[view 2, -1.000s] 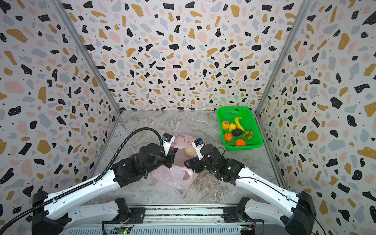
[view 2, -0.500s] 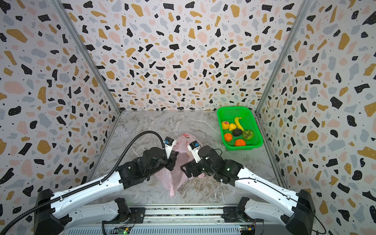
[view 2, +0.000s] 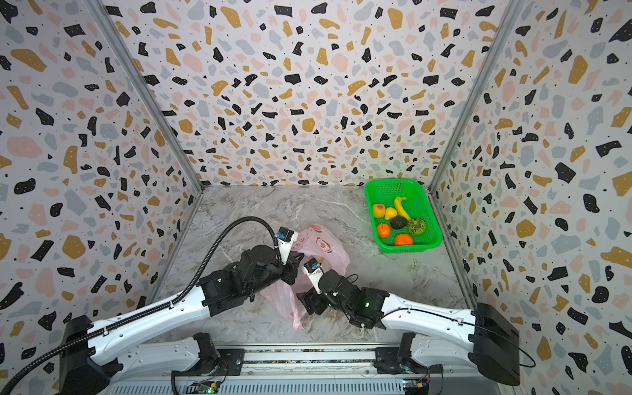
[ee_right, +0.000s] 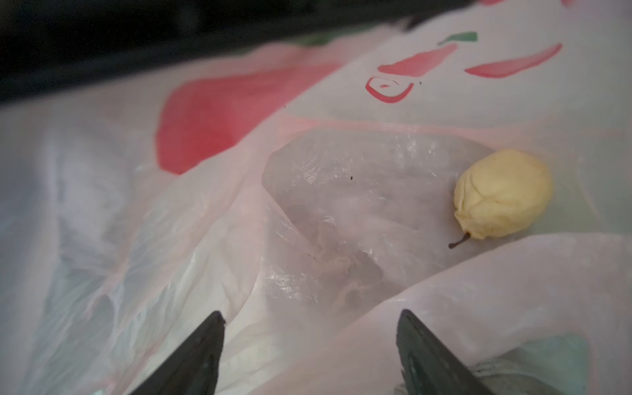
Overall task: Untie the knot of the plastic bag and take out the fruit
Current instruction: 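Lower the open right gripper deeper into the bag over the pear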
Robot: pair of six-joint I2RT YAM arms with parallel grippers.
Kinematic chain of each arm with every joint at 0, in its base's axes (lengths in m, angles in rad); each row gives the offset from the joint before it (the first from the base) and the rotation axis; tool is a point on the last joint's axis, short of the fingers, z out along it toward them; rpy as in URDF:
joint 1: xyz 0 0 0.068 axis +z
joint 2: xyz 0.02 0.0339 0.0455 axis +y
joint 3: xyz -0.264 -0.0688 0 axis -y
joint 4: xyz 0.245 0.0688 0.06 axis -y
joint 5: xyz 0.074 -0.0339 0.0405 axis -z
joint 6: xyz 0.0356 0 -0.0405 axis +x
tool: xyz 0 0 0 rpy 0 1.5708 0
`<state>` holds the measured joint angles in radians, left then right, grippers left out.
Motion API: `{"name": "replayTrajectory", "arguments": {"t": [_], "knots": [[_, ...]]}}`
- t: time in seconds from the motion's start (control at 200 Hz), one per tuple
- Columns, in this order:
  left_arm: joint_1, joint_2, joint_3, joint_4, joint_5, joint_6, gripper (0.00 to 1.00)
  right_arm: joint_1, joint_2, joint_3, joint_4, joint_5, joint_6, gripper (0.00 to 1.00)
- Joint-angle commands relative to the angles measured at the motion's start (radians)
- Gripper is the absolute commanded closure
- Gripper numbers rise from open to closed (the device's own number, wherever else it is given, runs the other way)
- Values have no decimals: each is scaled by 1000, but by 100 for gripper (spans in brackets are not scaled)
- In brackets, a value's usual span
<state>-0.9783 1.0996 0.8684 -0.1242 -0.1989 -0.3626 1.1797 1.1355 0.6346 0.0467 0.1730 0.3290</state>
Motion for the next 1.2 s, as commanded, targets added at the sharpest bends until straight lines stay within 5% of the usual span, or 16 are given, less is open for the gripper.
{"name": "replayTrajectory", "arguments": {"t": [0.0, 0.28, 0.601, 0.936, 1.196], "knots": [[-4, -12, 41, 46, 24, -29, 100, 4, 14, -18, 158, 109, -80, 21], [16, -76, 33, 45, -8, -39, 100, -37, 98, -46, 206, 17, -137, 24], [50, -108, 24, 44, -17, -16, 100, -155, 162, 30, -78, -51, -106, 26], [55, -124, 7, 52, -23, -18, 100, -162, 113, -37, -208, -80, -87, 27], [54, -99, -20, 94, 165, -17, 100, -138, 186, 120, -242, -124, -114, 26]]}}
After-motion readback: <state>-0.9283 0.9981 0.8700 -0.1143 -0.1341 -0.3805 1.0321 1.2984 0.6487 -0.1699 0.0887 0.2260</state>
